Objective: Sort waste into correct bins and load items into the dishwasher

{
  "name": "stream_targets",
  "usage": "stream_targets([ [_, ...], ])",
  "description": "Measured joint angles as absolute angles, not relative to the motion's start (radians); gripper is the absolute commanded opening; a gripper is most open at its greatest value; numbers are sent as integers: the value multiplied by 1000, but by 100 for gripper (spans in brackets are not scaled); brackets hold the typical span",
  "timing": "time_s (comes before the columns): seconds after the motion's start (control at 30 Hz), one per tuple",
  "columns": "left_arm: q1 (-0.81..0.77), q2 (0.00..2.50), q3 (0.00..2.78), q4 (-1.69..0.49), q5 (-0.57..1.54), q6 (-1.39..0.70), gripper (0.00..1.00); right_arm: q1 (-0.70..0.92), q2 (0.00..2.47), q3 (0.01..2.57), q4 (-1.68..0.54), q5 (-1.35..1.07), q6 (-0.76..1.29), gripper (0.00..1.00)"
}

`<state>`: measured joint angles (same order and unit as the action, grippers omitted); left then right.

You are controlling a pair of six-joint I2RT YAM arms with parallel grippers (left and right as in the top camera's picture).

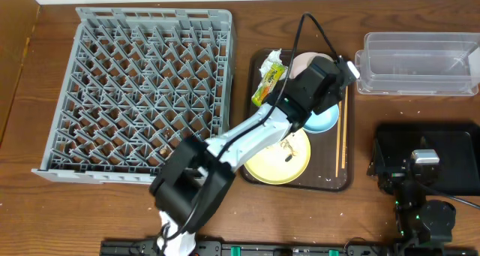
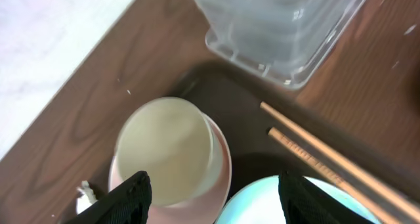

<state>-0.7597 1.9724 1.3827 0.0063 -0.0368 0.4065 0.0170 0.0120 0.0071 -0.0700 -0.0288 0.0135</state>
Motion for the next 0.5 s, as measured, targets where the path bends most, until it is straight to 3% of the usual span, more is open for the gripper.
stream_targets([
  [0.5,-761,2075,1382,105,-32,432,58,17,12,7,-70,-28,14,99],
])
